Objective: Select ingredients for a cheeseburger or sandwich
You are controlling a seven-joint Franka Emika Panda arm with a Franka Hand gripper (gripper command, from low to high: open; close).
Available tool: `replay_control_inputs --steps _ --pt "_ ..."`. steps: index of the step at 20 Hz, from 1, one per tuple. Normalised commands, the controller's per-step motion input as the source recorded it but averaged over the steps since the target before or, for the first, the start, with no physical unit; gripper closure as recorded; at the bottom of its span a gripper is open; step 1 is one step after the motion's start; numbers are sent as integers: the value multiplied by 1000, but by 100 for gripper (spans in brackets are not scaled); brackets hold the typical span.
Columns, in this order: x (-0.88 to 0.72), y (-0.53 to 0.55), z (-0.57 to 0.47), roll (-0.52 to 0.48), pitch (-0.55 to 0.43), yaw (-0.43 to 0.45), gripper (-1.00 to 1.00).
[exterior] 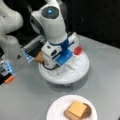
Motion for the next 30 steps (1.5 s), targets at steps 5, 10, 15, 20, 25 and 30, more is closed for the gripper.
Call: replay_control_inputs --steps 5,10,15,20,25,30 --pt "-143 138 -128 -172 -32 -25 -100" --pt "-232 156 -32 -176 -18 17 -100" --pt "-246 94 23 -180 -43 51 -100" --pt "-144 -12 -91 -184 -98 92 -100" --pt "-2 -50 -197 -197 -129 116 -100" --pt "8 31 -73 -169 -83 86 -100"
